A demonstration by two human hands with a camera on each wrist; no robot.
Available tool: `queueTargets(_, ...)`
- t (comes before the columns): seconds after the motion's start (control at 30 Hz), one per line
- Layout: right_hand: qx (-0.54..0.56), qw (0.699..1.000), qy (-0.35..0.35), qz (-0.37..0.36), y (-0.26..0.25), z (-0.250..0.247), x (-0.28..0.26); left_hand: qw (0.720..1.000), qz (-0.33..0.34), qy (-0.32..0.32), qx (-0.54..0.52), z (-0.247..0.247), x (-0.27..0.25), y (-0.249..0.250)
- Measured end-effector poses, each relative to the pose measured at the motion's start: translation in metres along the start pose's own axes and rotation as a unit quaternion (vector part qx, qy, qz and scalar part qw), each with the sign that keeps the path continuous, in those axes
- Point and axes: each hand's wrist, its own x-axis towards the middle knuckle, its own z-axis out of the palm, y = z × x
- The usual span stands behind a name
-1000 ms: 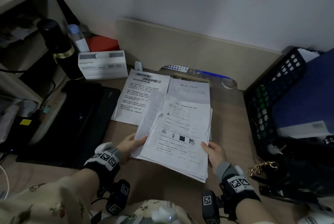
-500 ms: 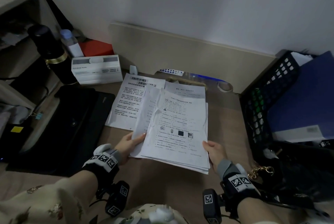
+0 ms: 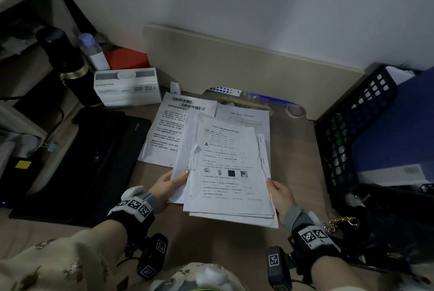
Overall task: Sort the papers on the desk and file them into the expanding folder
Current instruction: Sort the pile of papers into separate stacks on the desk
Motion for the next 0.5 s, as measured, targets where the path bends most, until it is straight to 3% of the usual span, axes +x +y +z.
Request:
queueTargets(0.3,0.027,0.998,-0.057,0.022,-0.0055,0.0059,-0.0028,1.0,-0.003,-0.01,-0.001,-0.0012,-0.0046,-0.0021)
queueTargets(0.5,-0.012,0.998,0.018,-0.052,-0.005,0.0105,0.001,1.0,0.003,-0.009,-0.007,0.0031,-0.0058,-0.0026)
